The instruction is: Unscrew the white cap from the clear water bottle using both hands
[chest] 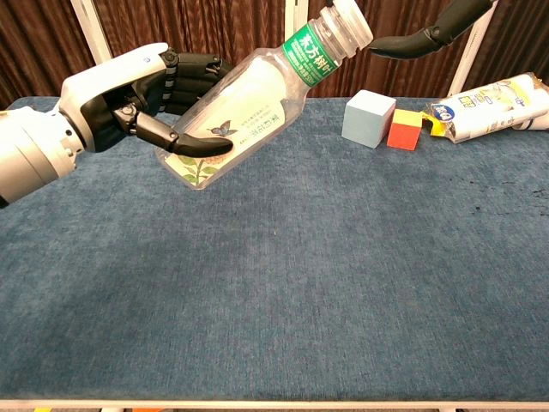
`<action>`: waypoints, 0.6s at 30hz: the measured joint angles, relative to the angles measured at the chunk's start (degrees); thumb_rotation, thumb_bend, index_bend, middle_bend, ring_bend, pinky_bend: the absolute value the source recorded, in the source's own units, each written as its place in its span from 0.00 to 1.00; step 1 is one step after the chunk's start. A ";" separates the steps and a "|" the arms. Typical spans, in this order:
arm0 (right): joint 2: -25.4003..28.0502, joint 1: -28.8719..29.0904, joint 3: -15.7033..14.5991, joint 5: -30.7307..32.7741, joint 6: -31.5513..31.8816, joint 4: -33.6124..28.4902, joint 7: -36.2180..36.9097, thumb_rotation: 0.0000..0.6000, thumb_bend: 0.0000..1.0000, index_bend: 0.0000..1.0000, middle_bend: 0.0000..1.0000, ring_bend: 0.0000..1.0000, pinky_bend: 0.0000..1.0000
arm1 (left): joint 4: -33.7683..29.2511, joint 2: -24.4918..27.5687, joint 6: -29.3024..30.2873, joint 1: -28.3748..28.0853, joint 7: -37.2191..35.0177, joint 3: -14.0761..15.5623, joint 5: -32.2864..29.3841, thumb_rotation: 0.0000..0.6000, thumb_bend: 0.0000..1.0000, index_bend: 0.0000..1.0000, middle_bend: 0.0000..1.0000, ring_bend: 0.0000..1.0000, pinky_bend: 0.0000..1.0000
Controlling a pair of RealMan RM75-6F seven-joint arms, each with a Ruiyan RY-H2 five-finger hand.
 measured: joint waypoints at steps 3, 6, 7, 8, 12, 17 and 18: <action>-0.18 0.12 0.07 0.10 0.02 0.00 -0.18 1.00 0.21 0.39 0.16 0.00 0.00 | -0.01 0.07 -0.09 0.01 0.00 0.01 0.00 1.00 0.39 0.49 0.49 0.40 0.48; -0.27 0.24 0.20 0.30 0.03 0.02 -0.18 1.00 0.21 0.42 0.17 0.00 0.00 | 0.04 0.11 -0.10 0.06 -0.10 0.06 0.02 1.00 0.39 0.49 0.49 0.40 0.48; -0.33 0.26 0.24 0.37 0.08 0.06 -0.19 1.00 0.21 0.43 0.17 0.00 0.00 | 0.07 0.12 -0.09 0.08 -0.11 0.07 0.04 1.00 0.39 0.49 0.49 0.40 0.48; -0.37 0.29 0.26 0.41 0.08 0.10 -0.32 1.00 0.21 0.44 0.18 0.00 0.00 | 0.10 0.11 -0.08 0.10 -0.13 0.09 0.05 1.00 0.39 0.49 0.49 0.40 0.48; -0.50 0.46 0.38 0.88 -0.09 0.02 -0.56 1.00 0.23 0.47 0.19 0.00 0.00 | 0.11 0.13 -0.02 0.13 -0.12 0.11 0.16 1.00 0.39 0.49 0.49 0.40 0.48; -0.62 0.50 0.52 1.51 -0.02 -0.16 -1.11 1.00 0.32 0.51 0.21 0.00 0.00 | 0.13 0.15 0.08 0.28 -0.18 0.24 0.22 1.00 0.39 0.49 0.49 0.40 0.48; -0.55 0.48 0.53 1.57 -0.02 -0.24 -1.19 1.00 0.32 0.51 0.21 0.00 0.00 | 0.16 0.16 0.08 0.29 -0.19 0.24 0.22 1.00 0.39 0.49 0.49 0.40 0.48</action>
